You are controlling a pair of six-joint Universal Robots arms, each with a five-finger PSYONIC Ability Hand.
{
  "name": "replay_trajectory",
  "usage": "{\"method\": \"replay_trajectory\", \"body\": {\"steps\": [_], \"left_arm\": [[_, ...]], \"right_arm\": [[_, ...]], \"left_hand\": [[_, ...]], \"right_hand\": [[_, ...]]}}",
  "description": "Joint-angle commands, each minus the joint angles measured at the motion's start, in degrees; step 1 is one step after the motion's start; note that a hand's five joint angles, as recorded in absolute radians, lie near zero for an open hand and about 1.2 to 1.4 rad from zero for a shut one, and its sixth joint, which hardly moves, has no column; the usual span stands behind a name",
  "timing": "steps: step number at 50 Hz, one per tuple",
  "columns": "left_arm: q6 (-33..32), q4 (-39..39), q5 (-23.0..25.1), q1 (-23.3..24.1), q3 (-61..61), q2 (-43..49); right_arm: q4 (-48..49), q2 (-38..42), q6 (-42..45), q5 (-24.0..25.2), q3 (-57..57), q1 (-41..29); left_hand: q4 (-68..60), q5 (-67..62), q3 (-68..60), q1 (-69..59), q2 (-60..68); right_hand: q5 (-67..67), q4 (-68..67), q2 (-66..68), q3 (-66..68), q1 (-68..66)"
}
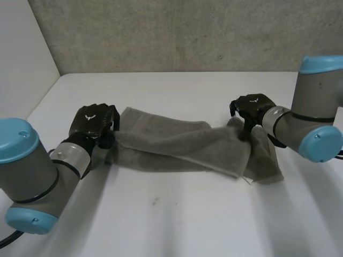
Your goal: Fold the towel.
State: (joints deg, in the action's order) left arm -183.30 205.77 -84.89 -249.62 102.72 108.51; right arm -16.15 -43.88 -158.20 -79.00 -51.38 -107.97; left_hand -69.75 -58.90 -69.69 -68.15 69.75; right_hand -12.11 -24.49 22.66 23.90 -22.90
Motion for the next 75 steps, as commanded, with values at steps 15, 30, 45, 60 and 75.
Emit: {"method": "replay_trajectory", "body": {"steps": [15, 30, 45, 60, 75], "left_arm": [[0.0, 1.2, -0.3, -1.5, -4.1, 1.2], [0.1, 1.0, -0.2, -1.4, -5.3, 1.5], [0.1, 1.2, -0.1, -1.4, -5.1, 1.6], [0.1, 1.3, -0.1, -1.4, -4.5, 1.6], [0.1, 1.3, -0.1, -1.5, -4.5, 1.7]], "right_arm": [[12.9, -25.7, -7.5, -4.1, -30.2, -0.8], [28.7, -24.7, -7.8, -2.7, -49.5, -11.1], [36.6, -13.3, -7.3, -4.4, -43.7, -10.7], [49.6, -10.9, -6.9, -7.8, -43.5, -10.1], [48.0, -11.6, -1.0, -8.1, -44.1, -4.4]], "left_hand": [[-10.2, -11.1, -10.3, -11.9, 10.2], [-10.2, -11.1, -10.3, -11.9, 10.2], [-10.2, -11.1, -10.3, -11.9, 10.2], [-10.2, -11.1, -10.3, -11.9, 10.2], [-10.2, -11.1, -10.3, -11.9, 10.2]], "right_hand": [[10.1, 12.4, -10.6, -11.9, 10.8], [-0.3, 2.1, -0.3, -1.5, 0.5], [-0.4, 2.0, -0.2, -1.4, 0.4], [-20.3, -17.9, 19.7, 18.5, -19.5], [-17.9, -15.5, 17.4, 16.1, -17.1]]}}
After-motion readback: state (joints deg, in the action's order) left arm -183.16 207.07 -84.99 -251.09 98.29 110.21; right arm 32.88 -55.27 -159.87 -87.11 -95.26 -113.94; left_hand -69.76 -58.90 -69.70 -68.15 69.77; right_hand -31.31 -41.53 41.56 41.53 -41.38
